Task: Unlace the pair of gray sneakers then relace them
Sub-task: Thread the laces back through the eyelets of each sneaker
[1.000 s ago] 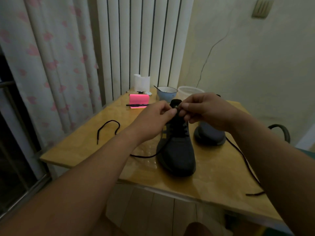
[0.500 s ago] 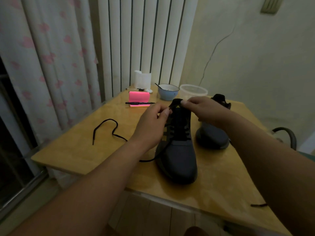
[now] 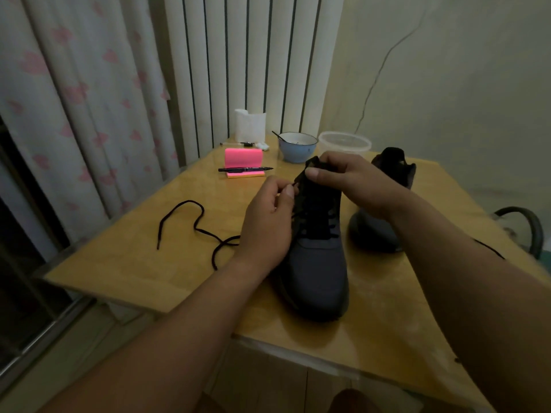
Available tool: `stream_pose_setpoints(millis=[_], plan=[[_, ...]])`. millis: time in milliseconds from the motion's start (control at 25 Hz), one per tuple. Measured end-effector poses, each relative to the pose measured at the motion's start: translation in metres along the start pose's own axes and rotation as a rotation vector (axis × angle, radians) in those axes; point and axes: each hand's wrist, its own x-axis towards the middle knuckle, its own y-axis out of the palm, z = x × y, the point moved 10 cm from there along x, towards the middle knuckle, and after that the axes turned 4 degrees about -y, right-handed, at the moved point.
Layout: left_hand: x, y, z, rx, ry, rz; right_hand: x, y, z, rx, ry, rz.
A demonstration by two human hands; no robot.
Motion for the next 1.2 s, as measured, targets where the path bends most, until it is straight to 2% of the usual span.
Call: stream_pose_setpoints(millis=[200, 360, 520, 920, 1200], plan=[[-0.009, 0.001, 0.004, -0.010, 0.092, -0.077, -0.005, 0.003, -0.013, 0.361, -0.011, -0.317], [-0.008, 0.002, 0.003, 0.078, 0.150, -0.062, -0.007, 0.011, -0.024, 0.647, 0.040, -0.398], [-0.015, -0.009, -0.005, 0.164, 0.207, -0.100, -0.004, 0.009, -0.029, 0.677, 0.036, -0.406], [-0.015, 0.000, -0.011, 0.324, 0.315, -0.019, -0.006, 0.010, -0.031, 0.679, 0.023, -0.389], [-0.009, 0.005, -0.008, 0.251, 0.268, 0.028, -0.007, 0.010, -0.030, 0.671, 0.008, -0.399]])
